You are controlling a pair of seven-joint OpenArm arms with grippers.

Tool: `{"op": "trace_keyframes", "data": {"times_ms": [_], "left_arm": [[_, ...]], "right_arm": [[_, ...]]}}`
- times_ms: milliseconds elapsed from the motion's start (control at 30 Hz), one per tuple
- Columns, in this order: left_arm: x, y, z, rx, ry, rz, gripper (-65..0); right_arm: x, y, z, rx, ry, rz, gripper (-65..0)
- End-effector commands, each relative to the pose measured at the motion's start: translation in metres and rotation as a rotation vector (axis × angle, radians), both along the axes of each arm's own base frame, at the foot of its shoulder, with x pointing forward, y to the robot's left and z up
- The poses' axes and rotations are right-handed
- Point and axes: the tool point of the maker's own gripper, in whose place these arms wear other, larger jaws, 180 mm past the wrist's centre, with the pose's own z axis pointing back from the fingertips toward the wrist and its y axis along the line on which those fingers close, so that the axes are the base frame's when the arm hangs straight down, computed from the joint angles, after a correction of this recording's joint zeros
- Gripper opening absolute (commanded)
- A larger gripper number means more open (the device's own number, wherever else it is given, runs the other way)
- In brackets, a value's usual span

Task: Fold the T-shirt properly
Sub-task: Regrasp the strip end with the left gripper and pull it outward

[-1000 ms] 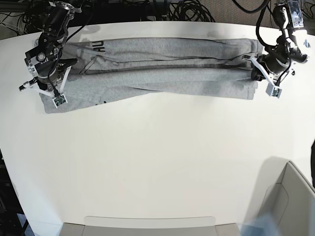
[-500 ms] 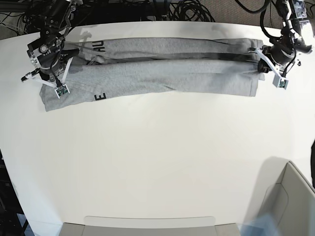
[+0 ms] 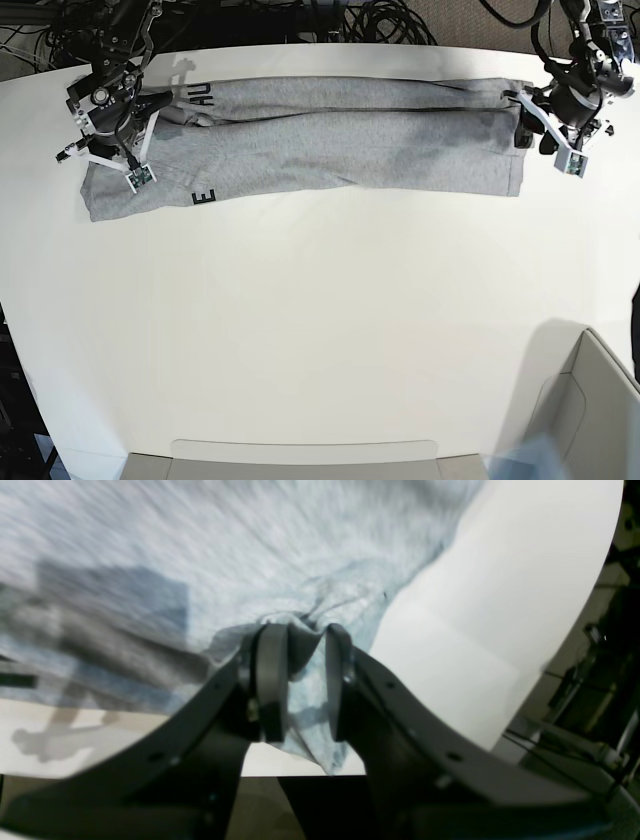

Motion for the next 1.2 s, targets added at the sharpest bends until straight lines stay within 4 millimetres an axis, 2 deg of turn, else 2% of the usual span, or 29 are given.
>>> {"op": "trace_keyframes", "data": {"times_ms": [0, 133, 200, 333, 433, 500, 600, 733, 800, 933, 1033, 1167], "left_arm": [[0.008, 0.001, 0.009, 0.009, -0.04, -0.008, -35.5], [0.005, -0.005, 0.004, -0.018, -0.037, 0.009, -26.1], [0.002, -0.004, -0.004, -0.039, -0.021, 0.039, -24.1], [0.008, 0.003, -0.017, -0.063, 0.001, 0.063, -23.7], [-0.003, 0.006, -0.037, -0.079, 0.057, 0.013, -23.7], [-0.001, 0.009, -0.047, -0.093, 0.081, 0.005, -23.9], [-0.001, 0.026, -0.065, -0.119, 0.125, 0.068, -23.9], [-0.003, 0.029, -0.074, -0.137, 0.146, 0.091, -23.9], [-0.004, 0.028, -0.076, -0.14, 0.154, 0.088, -23.9], [-0.008, 0.005, -0.085, -0.157, 0.191, 0.011, -24.0], [-0.018, -0.011, -0.098, -0.178, 0.244, -0.046, -25.1], [-0.038, -0.01, -0.122, -0.212, 0.33, -0.012, -31.0]], "right_arm": [[0.003, -0.002, 0.006, -0.015, -0.01, 0.012, -50.4], [0.004, 0.002, 0.004, -0.013, -0.007, 0.03, -50.4], [0.004, 0.003, 0.004, -0.012, -0.007, 0.033, -50.4], [0.004, 0.003, 0.004, -0.012, -0.007, 0.033, -50.4], [0.004, 0.003, 0.004, -0.012, -0.007, 0.033, -50.4], [0.004, 0.003, 0.004, -0.012, -0.007, 0.033, -50.4], [0.004, 0.003, 0.004, -0.012, -0.005, 0.033, -50.4], [0.003, 0.003, 0.0, -0.01, 0.006, 0.032, -50.4], [0.003, 0.003, 0.0, -0.01, 0.006, 0.032, -50.4], [0.003, 0.003, 0.0, -0.01, 0.006, 0.032, -50.4], [0.003, 0.003, 0.0, -0.01, 0.006, 0.032, -50.5], [0.003, 0.003, 0.0, -0.01, 0.006, 0.032, -50.5]]}}
